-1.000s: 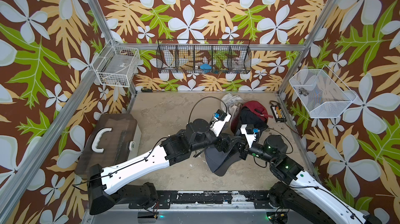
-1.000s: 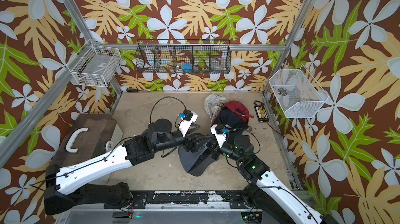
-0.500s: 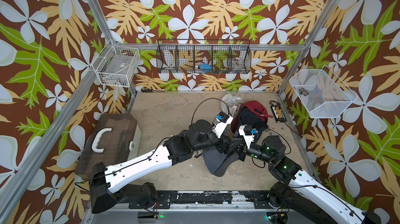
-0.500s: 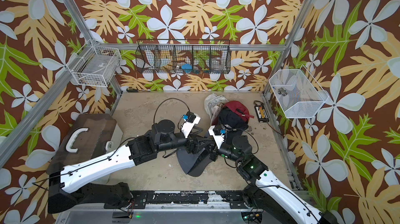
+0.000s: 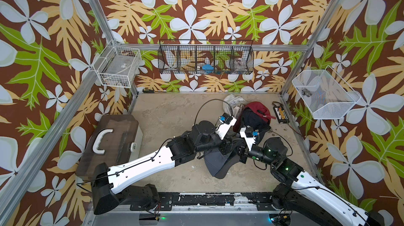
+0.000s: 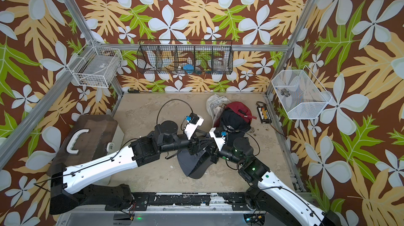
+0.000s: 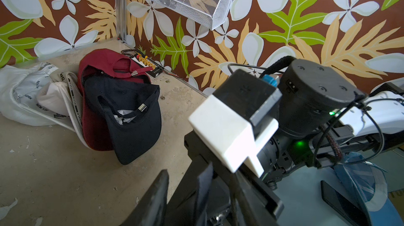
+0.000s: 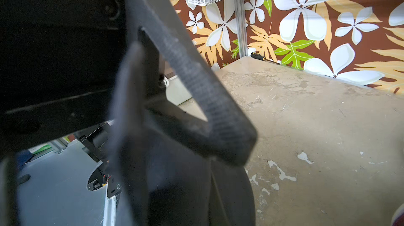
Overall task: Open the adjustable buckle of the baseball cap
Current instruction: Open the adjustable buckle on the baseball cap.
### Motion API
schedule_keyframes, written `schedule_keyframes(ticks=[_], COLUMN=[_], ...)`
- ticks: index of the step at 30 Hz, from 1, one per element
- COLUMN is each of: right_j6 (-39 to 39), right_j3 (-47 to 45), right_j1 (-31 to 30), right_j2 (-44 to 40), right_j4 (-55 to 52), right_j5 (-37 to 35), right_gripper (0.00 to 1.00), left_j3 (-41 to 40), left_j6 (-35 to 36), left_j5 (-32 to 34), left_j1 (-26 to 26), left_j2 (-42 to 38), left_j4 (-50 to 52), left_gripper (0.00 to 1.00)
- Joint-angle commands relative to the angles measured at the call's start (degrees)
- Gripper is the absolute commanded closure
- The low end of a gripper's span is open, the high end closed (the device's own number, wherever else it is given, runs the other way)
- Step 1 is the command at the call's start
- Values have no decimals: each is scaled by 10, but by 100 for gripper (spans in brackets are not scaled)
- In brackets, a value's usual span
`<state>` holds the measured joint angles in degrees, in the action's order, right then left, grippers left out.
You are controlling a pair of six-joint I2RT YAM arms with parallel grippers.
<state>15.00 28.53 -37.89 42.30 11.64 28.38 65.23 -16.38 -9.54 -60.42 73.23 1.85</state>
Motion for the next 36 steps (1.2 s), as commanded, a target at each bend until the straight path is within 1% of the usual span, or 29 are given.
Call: schedule_keyframes(ticks=[1,7,9,13,17,19,29,36], right_j6=[6,6,6,7,7,7,10,12], right_j3=[1,2,3,2,-1,-2,1,10], right_j1=[-1,-1,-1,-1,-1,-1,-1,-1], right_j2=[-2,-5,-5,-6,-8,-10,-13,-13], right_j4=[21,20,20,19,17,17,9,-2], right_j5=[-10,-14,-14,-14,-14,-16,-28,-58], right_gripper=[100,100,100,100,100,100,100,100], left_j3=[1,-2,-3,-6,-11,-11,-20,-41], left_j6=[1,4,6,6,7,8,6,-2], left_j5=[-12,-15,-18,-22,-22,-22,-25,-28], left_j1=[0,0,0,0,0,0,0,0], left_j2=[1,-3,-5,-9,-15,-15,-28,-52], left_j4=[-14,-15,-15,-18,-21,-21,-19,-19], left_gripper=[61,70,75,79,92,100,100,100])
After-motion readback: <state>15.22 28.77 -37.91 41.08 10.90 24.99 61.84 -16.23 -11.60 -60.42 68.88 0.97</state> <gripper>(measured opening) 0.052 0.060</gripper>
